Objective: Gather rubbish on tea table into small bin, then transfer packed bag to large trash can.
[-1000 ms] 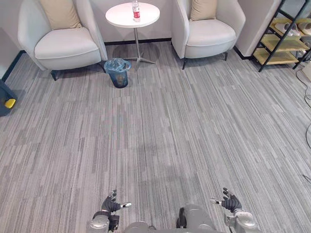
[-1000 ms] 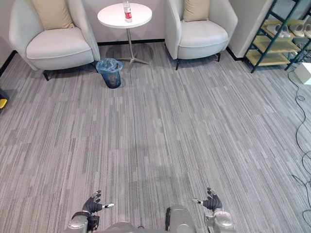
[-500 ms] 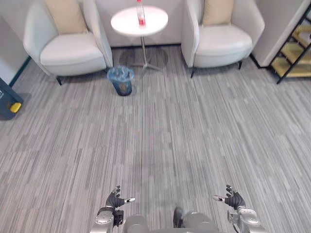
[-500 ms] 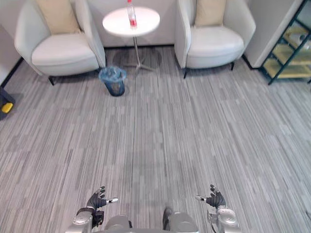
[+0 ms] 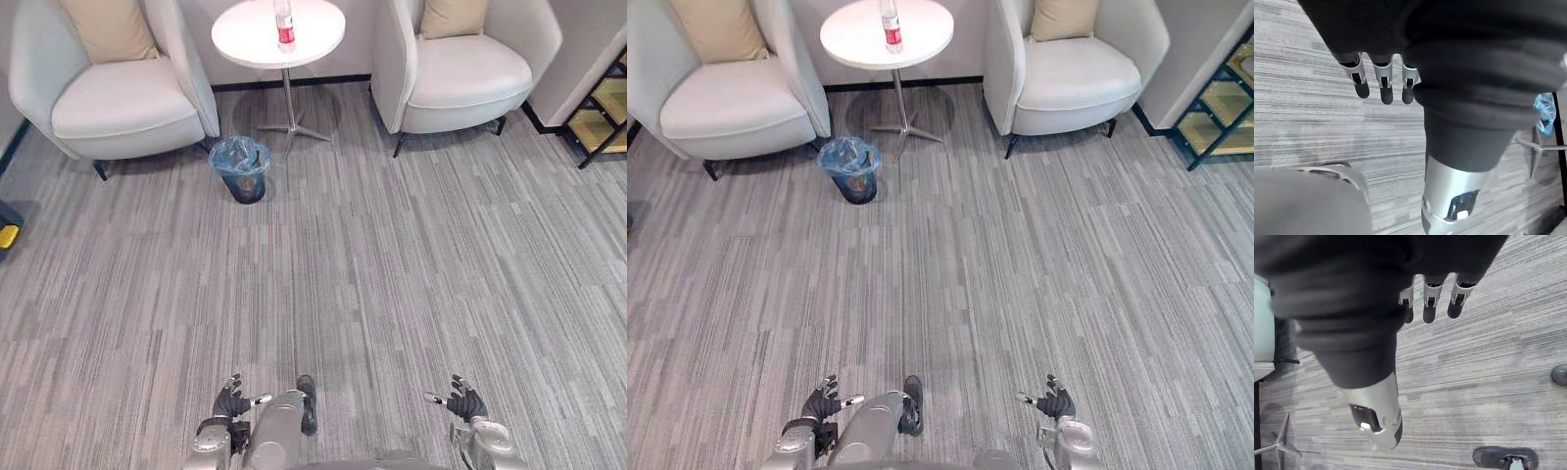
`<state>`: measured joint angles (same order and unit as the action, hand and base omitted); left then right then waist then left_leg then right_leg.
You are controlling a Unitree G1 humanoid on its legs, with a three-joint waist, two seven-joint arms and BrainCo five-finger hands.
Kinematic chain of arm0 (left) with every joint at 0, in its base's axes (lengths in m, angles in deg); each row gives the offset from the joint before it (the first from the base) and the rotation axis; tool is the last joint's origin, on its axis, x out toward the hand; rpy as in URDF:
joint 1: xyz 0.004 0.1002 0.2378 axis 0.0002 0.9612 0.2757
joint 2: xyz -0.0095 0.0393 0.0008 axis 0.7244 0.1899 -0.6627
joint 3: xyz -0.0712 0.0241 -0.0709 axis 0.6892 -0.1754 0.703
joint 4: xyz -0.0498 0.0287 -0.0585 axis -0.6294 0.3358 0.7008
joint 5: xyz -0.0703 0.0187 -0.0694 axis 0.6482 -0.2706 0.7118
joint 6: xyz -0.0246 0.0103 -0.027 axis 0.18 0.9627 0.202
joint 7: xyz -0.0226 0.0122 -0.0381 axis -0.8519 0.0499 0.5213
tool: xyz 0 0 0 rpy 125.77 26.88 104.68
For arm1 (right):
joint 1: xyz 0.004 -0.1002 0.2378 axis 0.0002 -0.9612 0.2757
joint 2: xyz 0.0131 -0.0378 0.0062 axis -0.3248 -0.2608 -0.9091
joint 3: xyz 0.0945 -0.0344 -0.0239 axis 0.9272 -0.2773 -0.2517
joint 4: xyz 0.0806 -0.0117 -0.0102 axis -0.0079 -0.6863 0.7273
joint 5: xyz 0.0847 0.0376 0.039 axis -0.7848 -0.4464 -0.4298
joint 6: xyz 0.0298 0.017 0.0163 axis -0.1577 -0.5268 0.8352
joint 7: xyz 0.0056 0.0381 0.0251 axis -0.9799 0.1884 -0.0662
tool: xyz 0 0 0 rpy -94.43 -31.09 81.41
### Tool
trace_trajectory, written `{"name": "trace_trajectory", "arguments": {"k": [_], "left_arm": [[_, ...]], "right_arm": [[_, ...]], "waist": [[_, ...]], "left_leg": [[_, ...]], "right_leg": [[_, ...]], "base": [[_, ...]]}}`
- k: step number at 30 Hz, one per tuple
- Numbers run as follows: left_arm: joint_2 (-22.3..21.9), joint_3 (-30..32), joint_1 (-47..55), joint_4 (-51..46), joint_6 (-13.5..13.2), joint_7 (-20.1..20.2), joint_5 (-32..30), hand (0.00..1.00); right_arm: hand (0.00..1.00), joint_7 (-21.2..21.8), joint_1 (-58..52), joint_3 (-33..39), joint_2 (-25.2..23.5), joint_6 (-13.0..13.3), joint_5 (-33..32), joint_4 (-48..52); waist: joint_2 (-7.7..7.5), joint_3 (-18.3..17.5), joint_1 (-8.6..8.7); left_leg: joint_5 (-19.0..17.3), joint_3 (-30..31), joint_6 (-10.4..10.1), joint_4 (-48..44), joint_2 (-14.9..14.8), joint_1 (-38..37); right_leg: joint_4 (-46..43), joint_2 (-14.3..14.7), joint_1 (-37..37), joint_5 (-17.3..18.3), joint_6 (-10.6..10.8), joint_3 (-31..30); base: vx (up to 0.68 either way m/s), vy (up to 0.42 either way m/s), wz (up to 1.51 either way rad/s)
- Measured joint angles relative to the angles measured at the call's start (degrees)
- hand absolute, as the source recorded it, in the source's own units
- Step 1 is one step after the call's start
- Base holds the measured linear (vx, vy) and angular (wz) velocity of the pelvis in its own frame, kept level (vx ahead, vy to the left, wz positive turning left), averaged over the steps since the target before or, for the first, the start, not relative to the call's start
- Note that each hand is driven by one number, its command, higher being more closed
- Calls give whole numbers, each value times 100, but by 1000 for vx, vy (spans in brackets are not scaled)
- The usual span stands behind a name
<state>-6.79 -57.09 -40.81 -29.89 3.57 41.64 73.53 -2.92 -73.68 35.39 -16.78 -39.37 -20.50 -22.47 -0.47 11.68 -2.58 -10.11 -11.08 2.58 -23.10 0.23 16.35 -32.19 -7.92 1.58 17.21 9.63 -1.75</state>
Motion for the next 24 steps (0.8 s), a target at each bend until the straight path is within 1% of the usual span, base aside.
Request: {"name": "trace_trajectory", "arguments": {"k": [1,2,3,4,5,6,7,8,9,10,11,12,13,14,15,16,17,18,19,20,21,22,23,24], "left_arm": [[30,-48,30,-3,1,1,0,0],[66,-132,37,-6,2,0,2,0],[112,-183,33,-11,3,-4,7,0],[143,-231,20,-9,8,-6,13,0],[160,-242,3,-8,11,-4,14,0],[164,-240,3,-9,12,-7,19,0],[172,-234,-24,-9,16,-8,22,0],[150,-232,-77,-7,24,-6,23,0],[139,-232,-135,-7,24,-5,22,0],[143,-229,-153,-2,22,-4,22,0],[178,-221,-147,-3,14,-5,22,0],[235,-221,-109,7,9,-7,21,0],[202,-188,-129,122,15,-15,18,0],[135,-148,-134,188,25,2,17,0],[116,-146,-150,198,25,0,17,0],[52,-129,-223,200,21,-1,17,0],[-43,-82,-287,231,30,1,16,0],[-89,-55,-276,224,30,5,16,0],[-137,21,-238,206,28,7,17,0],[-141,44,-179,179,26,7,18,0],[-149,46,-171,145,29,7,18,0],[-180,46,-170,104,28,7,20,0],[-193,45,-174,90,28,7,20,0],[-191,50,-162,81,29,5,23,0]], "right_arm": [[0,6,-6,-13,-47,0,29,-32],[0,9,-30,-43,-88,-1,36,-48],[0,31,-58,-105,-129,-1,47,-47],[0,57,-51,-109,-133,-1,64,-47],[0,78,-29,-107,-121,-1,91,-50],[0,87,-28,-106,-110,-1,110,-67],[0,96,-2,-104,-95,0,155,-102],[0,104,21,-105,-48,2,163,-103],[0,106,20,-105,-23,2,163,-103],[0,108,43,-105,11,1,163,-102],[0,109,24,-107,6,-1,164,-105],[0,109,-81,-109,-4,4,163,-103],[0,105,-172,-95,60,2,168,-153],[0,95,-107,-85,109,-13,198,-206],[0,96,-98,-84,119,-2,204,-193],[0,97,-65,-67,131,2,204,-200],[0,96,-87,-66,127,-10,201,-230],[0,96,-124,-95,119,-19,200,-226],[0,95,-185,-107,54,-21,188,-161],[0,94,-220,-105,-2,-4,176,-83],[0,86,-218,-92,-16,3,149,-32],[0,67,-188,-85,4,17,123,-32],[0,58,-156,-81,19,13,117,-48],[0,53,-63,-60,28,9,39,-49]], "waist": [[-16,-5,19],[-10,-6,28],[2,-6,32],[10,0,46],[18,3,80],[24,5,109],[55,20,198],[151,72,227],[189,94,242],[261,126,278],[224,105,310],[105,51,328],[90,-20,338],[227,-84,325],[245,-115,338],[333,-104,373],[403,-55,386],[420,-44,364],[397,-19,315],[342,20,268],[330,27,253],[265,59,172],[274,58,160],[276,75,106]], "left_leg": [[-129,3,58,58,81,-247],[-269,7,95,67,122,-484],[-473,23,182,99,164,-866],[-543,23,226,147,177,-1085],[-585,53,243,259,179,-1311],[-599,90,237,342,180,-1457],[-599,185,236,537,142,-1733],[-601,224,230,674,3,-1988],[-601,244,229,715,-73,-2102],[-625,302,155,733,-244,-2287],[-630,313,-7,763,-306,-2412],[-721,336,-277,816,-260,-2544],[-895,451,-554,815,-334,-2768],[-791,511,-726,742,-569,-2742],[-719,559,-847,624,-618,-2673],[-586,684,-1055,39,-732,-2441],[-269,863,-1216,-1105,-886,-1989],[-179,917,-1225,-1705,-1008,-1786],[-217,780,-1211,-2730,-1233,-1460],[-296,554,-1092,-3344,-1429,-1150],[-343,454,-1013,-3471,-1471,-978],[-429,309,-871,-3430,-1518,-611],[-457,243,-828,-3296,-1507,-423],[-492,113,-771,-2608,-1376,-82]], "right_leg": [[-742,-41,-233,-142,468,-147],[-1448,-15,-439,-193,589,-185],[-2353,-31,-838,-112,409,-36],[-2642,-21,-1083,17,142,153],[-2648,-8,-1283,160,-134,369],[-2552,7,-1419,236,-276,512],[-2207,58,-1692,344,-479,782],[-1620,201,-1918,385,-603,976],[-1256,282,-2016,374,-618,1038],[-383,432,-2164,128,-728,1107],[377,521,-2177,-295,-717,1100],[1176,531,-2150,-1238,-837,1048],[1098,537,-2167,-2003,-1171,1054],[1012,669,-2147,-1814,-1268,1164],[1065,697,-2107,-1684,-1267,1209],[1172,796,-1956,-1550,-1325,1309],[1400,883,-1578,-1464,-1395,1417],[1557,928,-1330,-1436,-1421,1453],[1874,1031,-781,-1380,-1475,1454],[2111,1077,-337,-1292,-1527,1445],[2203,1084,-155,-1263,-1521,1440],[2399,1099,89,-1249,-1518,1383],[2488,1096,177,-1251,-1514,1359],[2640,1060,349,-1251,-1493,1288]], "base": [[481,184,-3],[684,191,-1],[585,112,-1],[579,57,7],[384,-3,16],[487,-34,27],[484,-68,26],[481,-80,24],[475,-101,24],[383,-89,28],[496,-128,40],[548,-161,40],[654,-196,27],[544,-189,18],[502,-209,18],[483,-244,34],[477,-236,35],[536,-242,26],[422,-177,9],[470,-194,3],[340,-128,-7],[329,-103,-10],[309,-35,-21],[301,31,-26]]}}
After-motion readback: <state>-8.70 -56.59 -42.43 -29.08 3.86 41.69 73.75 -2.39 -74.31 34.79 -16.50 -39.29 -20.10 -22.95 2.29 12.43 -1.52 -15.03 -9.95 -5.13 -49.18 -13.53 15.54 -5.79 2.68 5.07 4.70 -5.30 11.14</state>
